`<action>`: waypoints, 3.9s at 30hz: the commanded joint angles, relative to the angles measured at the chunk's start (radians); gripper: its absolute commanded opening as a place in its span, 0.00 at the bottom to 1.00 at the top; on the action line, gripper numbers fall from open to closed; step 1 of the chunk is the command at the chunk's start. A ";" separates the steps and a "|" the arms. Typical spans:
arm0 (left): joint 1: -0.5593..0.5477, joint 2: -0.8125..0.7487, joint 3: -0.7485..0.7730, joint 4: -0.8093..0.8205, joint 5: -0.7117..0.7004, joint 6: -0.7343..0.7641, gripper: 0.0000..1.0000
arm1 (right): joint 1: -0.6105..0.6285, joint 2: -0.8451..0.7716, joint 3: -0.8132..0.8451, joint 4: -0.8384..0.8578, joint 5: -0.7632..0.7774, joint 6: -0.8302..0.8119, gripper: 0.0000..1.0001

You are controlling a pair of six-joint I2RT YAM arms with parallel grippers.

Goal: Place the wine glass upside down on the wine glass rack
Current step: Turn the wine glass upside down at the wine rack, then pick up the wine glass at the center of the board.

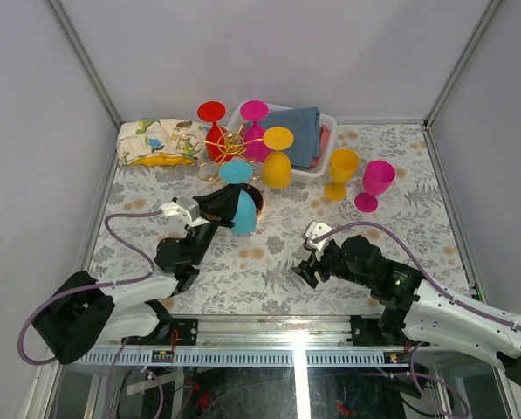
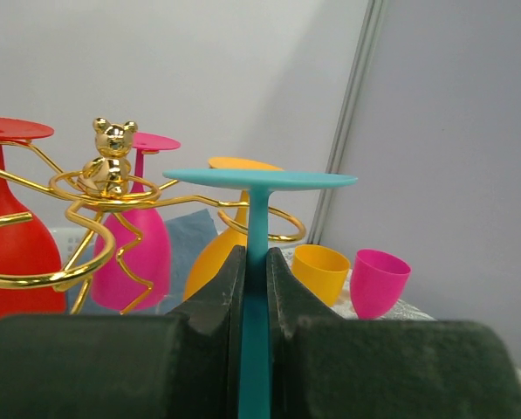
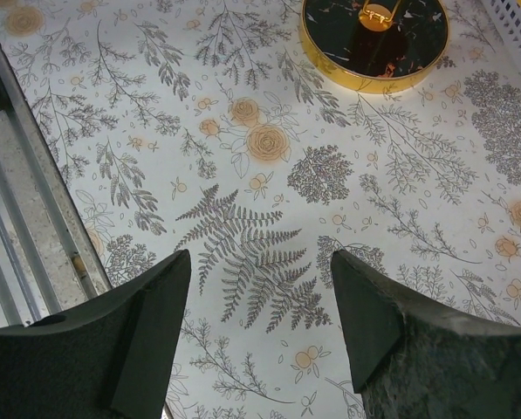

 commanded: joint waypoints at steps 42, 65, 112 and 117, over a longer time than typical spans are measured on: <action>0.119 0.276 0.164 0.162 0.182 -0.006 0.00 | -0.002 0.004 0.068 -0.027 -0.044 0.020 0.73; 0.119 0.114 0.087 -0.095 0.225 -0.081 0.47 | -0.002 -0.029 0.085 -0.063 0.295 0.129 0.80; 0.119 -0.410 0.421 -1.773 0.092 -0.245 0.83 | -0.395 0.258 0.625 -0.449 0.634 0.309 0.99; 0.121 -0.440 0.420 -1.793 0.071 -0.236 0.96 | -0.496 0.317 0.677 -0.418 0.663 0.290 0.99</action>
